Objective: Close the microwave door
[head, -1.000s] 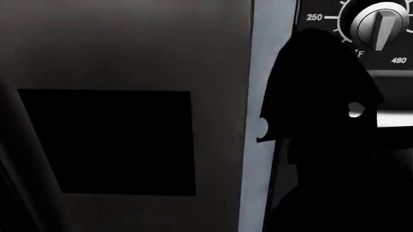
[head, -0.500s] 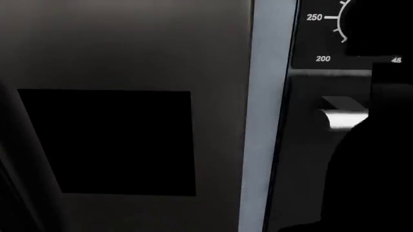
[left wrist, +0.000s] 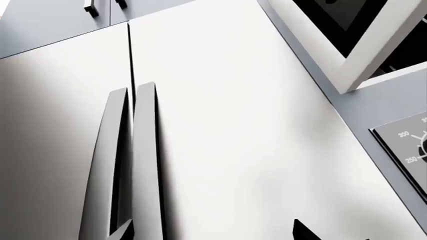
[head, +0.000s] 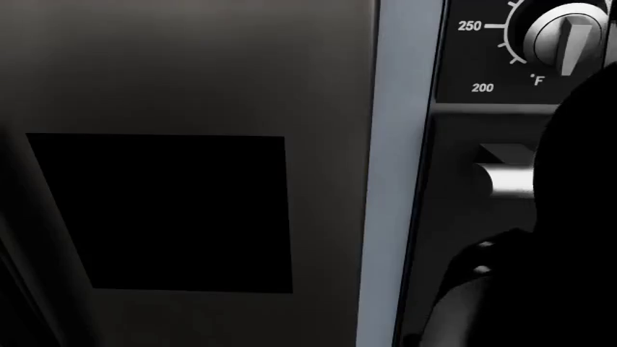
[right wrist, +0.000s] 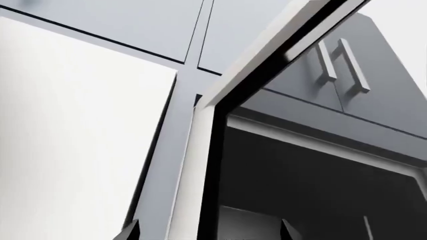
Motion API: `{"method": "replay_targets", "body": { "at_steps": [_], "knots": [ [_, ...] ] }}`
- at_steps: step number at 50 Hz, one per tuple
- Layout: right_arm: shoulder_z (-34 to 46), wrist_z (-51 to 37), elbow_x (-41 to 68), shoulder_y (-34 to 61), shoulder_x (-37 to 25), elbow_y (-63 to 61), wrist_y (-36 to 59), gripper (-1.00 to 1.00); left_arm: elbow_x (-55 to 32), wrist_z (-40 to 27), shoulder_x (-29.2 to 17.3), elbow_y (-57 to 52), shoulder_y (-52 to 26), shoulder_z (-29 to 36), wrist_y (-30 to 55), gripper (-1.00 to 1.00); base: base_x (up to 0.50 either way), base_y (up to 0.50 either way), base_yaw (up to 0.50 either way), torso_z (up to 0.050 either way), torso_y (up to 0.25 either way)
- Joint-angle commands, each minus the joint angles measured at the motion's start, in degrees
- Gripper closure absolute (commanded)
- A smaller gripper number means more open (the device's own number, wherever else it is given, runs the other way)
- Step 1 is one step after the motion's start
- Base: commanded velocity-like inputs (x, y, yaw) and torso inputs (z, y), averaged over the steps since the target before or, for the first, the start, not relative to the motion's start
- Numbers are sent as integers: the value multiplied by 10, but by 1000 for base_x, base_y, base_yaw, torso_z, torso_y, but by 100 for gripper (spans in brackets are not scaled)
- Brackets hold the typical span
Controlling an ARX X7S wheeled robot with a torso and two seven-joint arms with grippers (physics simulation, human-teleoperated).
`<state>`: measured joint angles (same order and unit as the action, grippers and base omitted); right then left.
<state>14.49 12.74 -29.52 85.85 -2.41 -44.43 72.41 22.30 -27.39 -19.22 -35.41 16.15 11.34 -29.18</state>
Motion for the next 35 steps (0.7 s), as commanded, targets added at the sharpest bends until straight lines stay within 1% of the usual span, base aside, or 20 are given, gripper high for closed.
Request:
{"method": "replay_targets", "body": {
  "at_steps": [1, 13, 22, 29, 35],
  "knots": [
    [-8, -10, 19, 12, -4, 20, -1, -100, -1, -1, -2, -2, -1, 2, 3, -100, 0, 0, 0, 0, 0],
    [-2, -22, 34, 15, -11, 45, -12, -100, 1, -3, -5, -2, 0, 3, 4, -100, 0, 0, 0, 0, 0],
    [-32, -45, 43, 19, -25, 91, -47, -100, 1, -6, -7, -2, 1, 4, 4, -100, 0, 0, 0, 0, 0],
    [-39, -49, 42, 28, -40, 105, -44, -100, 0, -6, -8, -1, -1, 5, 6, -100, 0, 0, 0, 0, 0],
    [-64, -61, 51, 28, -41, 136, -60, -100, 0, -9, -9, 1, -2, 6, 6, -100, 0, 0, 0, 0, 0]
  ]
}}
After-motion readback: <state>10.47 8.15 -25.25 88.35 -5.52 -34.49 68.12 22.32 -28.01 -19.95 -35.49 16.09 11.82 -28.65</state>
